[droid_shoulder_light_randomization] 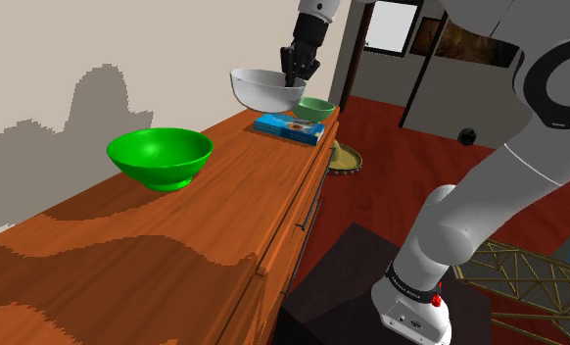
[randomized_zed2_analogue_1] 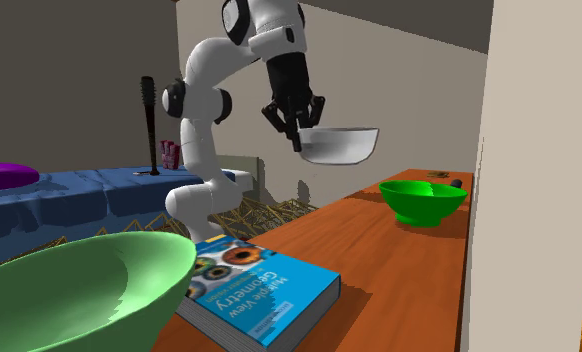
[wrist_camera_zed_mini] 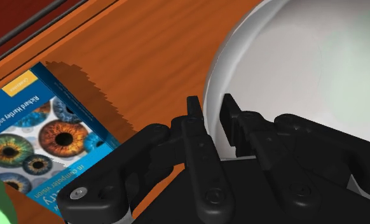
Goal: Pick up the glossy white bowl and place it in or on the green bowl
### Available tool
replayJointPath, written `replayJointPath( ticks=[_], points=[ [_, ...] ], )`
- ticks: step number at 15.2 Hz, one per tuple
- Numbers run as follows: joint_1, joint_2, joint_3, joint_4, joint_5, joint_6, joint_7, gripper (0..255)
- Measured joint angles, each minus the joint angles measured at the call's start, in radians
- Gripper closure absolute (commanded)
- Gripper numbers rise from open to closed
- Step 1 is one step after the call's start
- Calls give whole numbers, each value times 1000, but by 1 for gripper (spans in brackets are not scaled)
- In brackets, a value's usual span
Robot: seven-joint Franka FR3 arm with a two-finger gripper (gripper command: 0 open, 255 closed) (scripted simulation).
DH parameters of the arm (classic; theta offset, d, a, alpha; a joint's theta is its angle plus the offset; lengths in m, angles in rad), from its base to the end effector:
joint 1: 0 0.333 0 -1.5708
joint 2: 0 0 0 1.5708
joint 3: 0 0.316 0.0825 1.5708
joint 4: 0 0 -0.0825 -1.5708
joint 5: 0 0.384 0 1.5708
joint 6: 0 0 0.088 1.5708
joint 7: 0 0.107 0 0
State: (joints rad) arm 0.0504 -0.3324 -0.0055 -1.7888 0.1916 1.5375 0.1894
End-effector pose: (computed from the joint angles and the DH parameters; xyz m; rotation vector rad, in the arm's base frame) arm 0.4417 0.0403 0.6869 -2.9331 0.1910 -0.0851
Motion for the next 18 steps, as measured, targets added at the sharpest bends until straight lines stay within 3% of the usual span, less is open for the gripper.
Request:
replayJointPath(
  ticks=[6, 18],
  points=[
    [24, 57, 46, 95, 6, -25, 74, 255],
    [138, 354, 217, 444, -43, -29, 358, 255]
  ],
)
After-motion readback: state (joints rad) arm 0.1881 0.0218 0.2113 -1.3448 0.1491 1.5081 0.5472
